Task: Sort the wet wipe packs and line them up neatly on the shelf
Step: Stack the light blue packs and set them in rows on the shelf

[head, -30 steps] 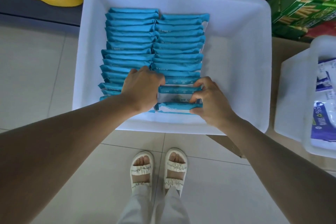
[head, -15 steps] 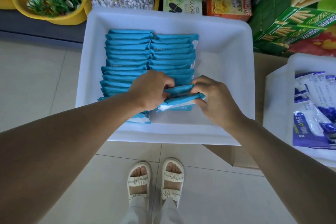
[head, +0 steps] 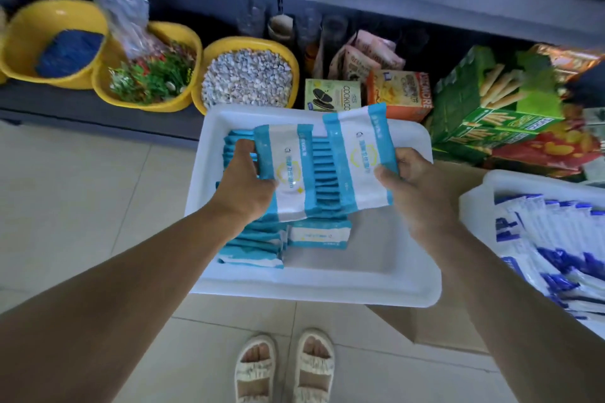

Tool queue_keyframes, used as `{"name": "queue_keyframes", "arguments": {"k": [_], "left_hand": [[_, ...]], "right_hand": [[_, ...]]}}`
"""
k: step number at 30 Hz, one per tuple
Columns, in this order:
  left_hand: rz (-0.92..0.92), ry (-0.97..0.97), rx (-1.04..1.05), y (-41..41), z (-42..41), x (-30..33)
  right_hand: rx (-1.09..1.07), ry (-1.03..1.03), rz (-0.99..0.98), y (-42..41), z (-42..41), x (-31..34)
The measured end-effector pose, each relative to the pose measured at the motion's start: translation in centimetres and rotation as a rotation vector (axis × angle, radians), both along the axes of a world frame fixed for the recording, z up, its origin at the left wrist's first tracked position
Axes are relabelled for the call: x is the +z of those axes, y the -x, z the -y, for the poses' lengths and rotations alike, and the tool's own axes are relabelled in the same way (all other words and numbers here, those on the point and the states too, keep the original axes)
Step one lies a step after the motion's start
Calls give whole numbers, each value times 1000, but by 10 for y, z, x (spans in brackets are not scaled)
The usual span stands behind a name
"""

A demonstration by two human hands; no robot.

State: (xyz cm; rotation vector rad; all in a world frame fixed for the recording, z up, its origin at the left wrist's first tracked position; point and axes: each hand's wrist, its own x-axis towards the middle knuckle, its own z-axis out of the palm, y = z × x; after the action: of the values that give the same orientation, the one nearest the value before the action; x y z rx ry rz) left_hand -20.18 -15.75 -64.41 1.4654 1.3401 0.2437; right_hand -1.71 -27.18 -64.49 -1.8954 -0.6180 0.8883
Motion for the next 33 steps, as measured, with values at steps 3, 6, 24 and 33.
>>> {"name": "queue_keyframes", "arguments": {"k": [3, 6, 24, 33], "left_hand": [[64, 78, 95, -1, 2, 6], [135, 162, 146, 0, 7, 10], [-277, -337, -543, 30, -1, -9], [-542, -409, -704, 35, -6, -28]], "right_hand": [[56, -23, -77, 21, -19, 8], [131, 82, -7, 40, -29, 3], [645, 168, 515, 59, -11, -16], [390, 97, 233, 40, -4, -53]]}}
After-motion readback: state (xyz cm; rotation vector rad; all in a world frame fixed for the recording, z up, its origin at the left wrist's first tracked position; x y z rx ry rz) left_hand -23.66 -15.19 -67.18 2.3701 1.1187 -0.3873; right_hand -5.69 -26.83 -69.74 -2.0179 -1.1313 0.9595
